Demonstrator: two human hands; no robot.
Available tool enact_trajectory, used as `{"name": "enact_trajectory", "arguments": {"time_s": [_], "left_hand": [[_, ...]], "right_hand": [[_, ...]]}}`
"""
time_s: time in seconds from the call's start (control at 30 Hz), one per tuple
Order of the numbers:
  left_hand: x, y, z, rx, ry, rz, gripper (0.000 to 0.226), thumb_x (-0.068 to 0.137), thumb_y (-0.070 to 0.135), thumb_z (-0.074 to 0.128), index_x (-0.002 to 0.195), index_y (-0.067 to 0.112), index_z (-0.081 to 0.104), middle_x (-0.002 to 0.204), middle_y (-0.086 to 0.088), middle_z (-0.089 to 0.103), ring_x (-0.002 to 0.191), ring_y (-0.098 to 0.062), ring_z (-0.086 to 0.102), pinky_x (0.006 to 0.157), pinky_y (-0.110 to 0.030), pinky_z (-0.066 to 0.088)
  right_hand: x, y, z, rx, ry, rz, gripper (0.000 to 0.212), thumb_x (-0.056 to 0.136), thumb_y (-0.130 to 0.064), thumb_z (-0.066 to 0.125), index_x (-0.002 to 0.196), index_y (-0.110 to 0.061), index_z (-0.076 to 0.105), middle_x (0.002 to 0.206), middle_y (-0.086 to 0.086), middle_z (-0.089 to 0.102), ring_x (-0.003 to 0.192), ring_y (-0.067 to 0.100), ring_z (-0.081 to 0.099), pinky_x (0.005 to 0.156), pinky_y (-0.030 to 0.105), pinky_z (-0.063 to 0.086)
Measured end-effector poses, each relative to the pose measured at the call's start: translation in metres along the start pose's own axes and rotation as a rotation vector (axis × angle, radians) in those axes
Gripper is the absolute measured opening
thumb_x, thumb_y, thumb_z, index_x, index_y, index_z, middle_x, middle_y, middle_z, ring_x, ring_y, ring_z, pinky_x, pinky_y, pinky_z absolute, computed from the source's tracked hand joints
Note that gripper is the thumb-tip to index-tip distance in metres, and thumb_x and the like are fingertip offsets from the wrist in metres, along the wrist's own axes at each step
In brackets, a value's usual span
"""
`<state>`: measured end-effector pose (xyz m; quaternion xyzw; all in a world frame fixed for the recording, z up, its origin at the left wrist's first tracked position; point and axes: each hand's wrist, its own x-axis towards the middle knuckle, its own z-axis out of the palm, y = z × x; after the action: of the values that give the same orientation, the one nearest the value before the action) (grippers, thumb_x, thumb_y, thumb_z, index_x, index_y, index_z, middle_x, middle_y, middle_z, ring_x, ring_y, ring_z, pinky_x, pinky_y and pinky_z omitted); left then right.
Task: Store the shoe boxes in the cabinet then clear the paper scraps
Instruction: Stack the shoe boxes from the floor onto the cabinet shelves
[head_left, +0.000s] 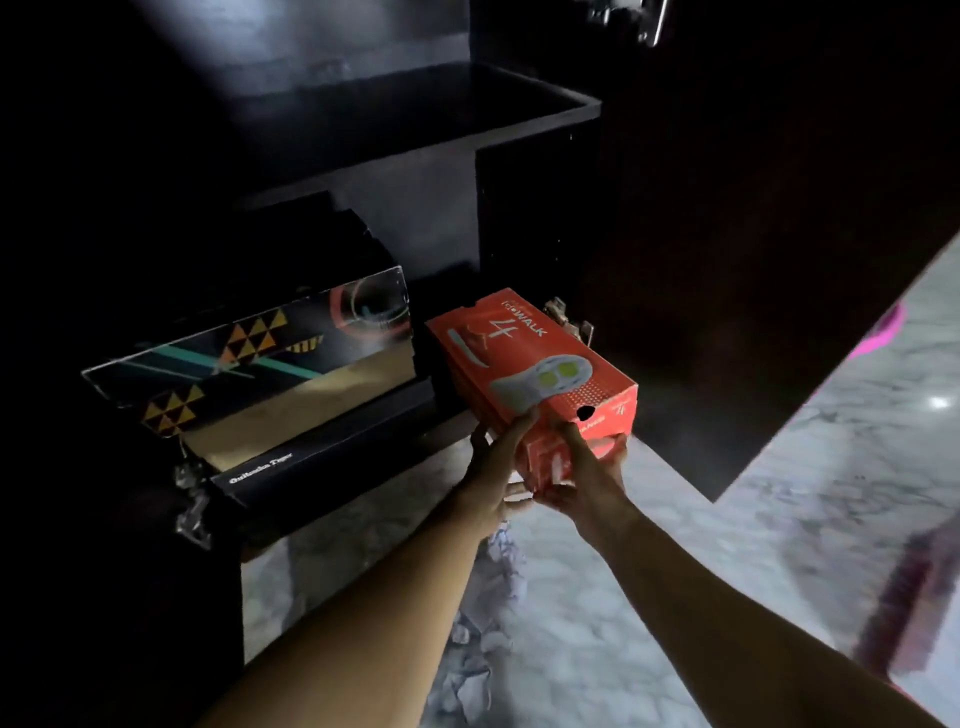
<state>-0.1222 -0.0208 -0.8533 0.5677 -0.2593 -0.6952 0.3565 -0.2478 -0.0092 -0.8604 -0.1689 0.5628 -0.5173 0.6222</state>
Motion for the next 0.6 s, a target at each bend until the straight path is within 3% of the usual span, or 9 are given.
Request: {"name": "enact_trajectory", "arguments": {"time_s": [0.07,0.17,0.23,0.3,0.4,0.47,0.53,0.6], "left_hand": [[0.021,-0.002,-0.008,-0.037,0.087,0.050,0.091,0.071,0.067,0.083,0.146,0.040,0.040,0.137,-0.006,0.064,0.106,-0.023,0.066,0.072,-0.033,0.052],[0.044,0.003,-0.022,-0.093,0.148,0.069,0.102,0.054,0.068,0.089,0.143,0.036,0.050,0.128,-0.005,0.071,0.109,-0.025,0.071,0.070,-0.032,0.060],[0.054,0.008,-0.031,-0.092,0.184,0.124,0.085,0.068,0.061,0.085,0.139,0.027,0.055,0.124,-0.010,0.073,0.100,-0.022,0.072,0.054,-0.022,0.058],[0.066,0.012,-0.039,-0.063,0.254,0.174,0.067,0.078,0.056,0.080,0.128,0.015,0.062,0.115,-0.017,0.075,0.088,-0.022,0.071,0.051,-0.019,0.056],[0.090,0.011,-0.049,0.001,0.439,0.176,0.082,0.054,0.074,0.078,0.111,0.016,0.066,0.109,-0.012,0.076,0.097,-0.026,0.073,0.085,-0.038,0.064],[0.113,0.004,-0.055,0.008,0.503,0.227,0.085,0.043,0.077,0.070,0.105,0.020,0.067,0.106,-0.009,0.077,0.101,-0.028,0.073,0.096,-0.047,0.060],[0.112,0.006,-0.052,0.026,0.483,0.275,0.077,0.053,0.069,0.072,0.111,0.019,0.069,0.107,-0.006,0.076,0.101,-0.026,0.072,0.099,-0.045,0.058],[0.114,0.008,-0.049,0.011,0.512,0.328,0.058,0.077,0.048,0.081,0.119,0.011,0.066,0.109,-0.003,0.073,0.099,-0.021,0.068,0.094,-0.032,0.053]], "right_hand": [[0.017,0.006,0.016,-0.051,-0.017,0.025,0.093,0.081,-0.050,0.082,0.148,-0.047,0.018,0.125,0.015,0.062,0.098,0.041,0.072,0.077,0.064,0.061],[0.043,0.008,0.031,-0.160,-0.059,0.041,0.098,0.082,-0.059,0.076,0.152,-0.042,0.010,0.123,0.015,0.065,0.096,0.041,0.071,0.086,0.061,0.059],[0.060,0.005,0.040,-0.258,-0.025,-0.035,0.108,0.077,-0.066,0.076,0.153,-0.047,0.003,0.133,0.015,0.061,0.105,0.041,0.067,0.090,0.061,0.056],[0.073,0.000,0.047,-0.399,0.088,-0.145,0.124,0.066,-0.072,0.080,0.155,-0.052,-0.003,0.145,0.020,0.049,0.120,0.044,0.059,0.097,0.061,0.053],[0.095,-0.008,0.053,-0.653,0.175,-0.295,0.103,0.083,-0.054,0.076,0.162,-0.035,0.012,0.152,0.029,0.036,0.135,0.048,0.044,0.109,0.047,0.044],[0.114,-0.012,0.058,-0.681,0.171,-0.322,0.099,0.083,-0.053,0.075,0.161,-0.027,0.020,0.155,0.031,0.034,0.143,0.047,0.036,0.115,0.048,0.040],[0.128,-0.012,0.063,-0.676,0.173,-0.357,0.101,0.079,-0.055,0.077,0.158,-0.022,0.024,0.153,0.025,0.042,0.144,0.046,0.036,0.115,0.053,0.040],[0.141,-0.016,0.073,-0.706,0.158,-0.346,0.104,0.081,-0.056,0.076,0.160,-0.017,0.020,0.154,0.019,0.046,0.146,0.042,0.036,0.119,0.051,0.034]]}}
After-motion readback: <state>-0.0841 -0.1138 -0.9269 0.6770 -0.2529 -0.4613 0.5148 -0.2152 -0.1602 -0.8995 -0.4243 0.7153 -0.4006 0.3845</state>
